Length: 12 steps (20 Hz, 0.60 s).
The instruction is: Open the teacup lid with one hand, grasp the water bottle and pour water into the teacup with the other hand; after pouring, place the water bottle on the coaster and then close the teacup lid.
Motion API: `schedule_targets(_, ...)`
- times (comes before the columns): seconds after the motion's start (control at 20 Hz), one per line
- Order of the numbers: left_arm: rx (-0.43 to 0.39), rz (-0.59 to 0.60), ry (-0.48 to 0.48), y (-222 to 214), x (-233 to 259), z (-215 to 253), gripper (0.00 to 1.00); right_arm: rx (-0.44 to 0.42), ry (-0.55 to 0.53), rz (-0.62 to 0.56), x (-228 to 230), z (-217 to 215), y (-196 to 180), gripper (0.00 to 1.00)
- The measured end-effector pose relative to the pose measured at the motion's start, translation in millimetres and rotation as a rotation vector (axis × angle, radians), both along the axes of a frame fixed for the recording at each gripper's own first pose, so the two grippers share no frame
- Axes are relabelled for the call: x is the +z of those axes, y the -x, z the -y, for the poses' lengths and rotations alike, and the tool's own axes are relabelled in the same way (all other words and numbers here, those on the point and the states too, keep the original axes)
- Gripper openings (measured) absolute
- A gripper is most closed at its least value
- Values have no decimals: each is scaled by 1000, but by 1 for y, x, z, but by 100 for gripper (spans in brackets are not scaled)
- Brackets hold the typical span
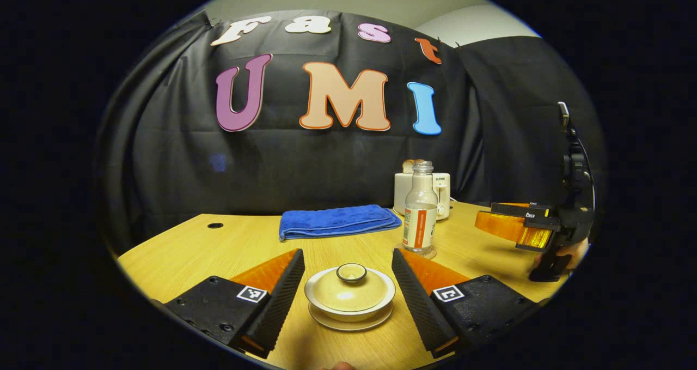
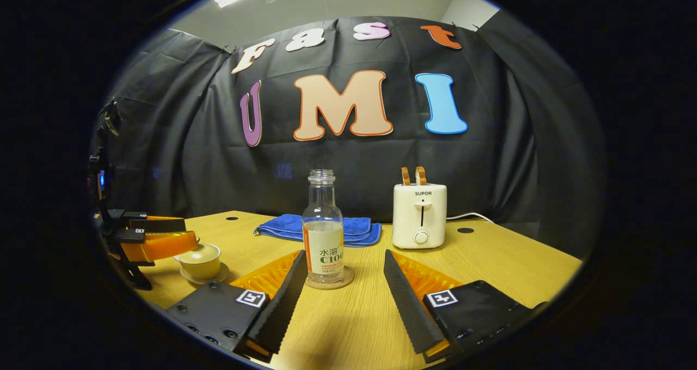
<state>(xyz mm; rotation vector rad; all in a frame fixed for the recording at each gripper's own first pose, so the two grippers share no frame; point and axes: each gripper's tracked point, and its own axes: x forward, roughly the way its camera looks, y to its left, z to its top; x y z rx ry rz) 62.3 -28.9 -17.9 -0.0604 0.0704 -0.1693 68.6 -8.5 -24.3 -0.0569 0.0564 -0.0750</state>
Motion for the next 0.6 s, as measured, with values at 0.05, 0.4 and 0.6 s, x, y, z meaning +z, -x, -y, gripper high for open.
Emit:
schedule_targets(0.05,5,-4,0,1,-2,0,94,-1,0,1,0,0,0,91)
schedule_targets(0.4,110,-10,-11,11,-2,-22,95,-4,1,3,1,1,9,89)
schedule_targets(0.6,140,-7,-14,18,-1,-26,95,-21,2,7,3,2,16,92)
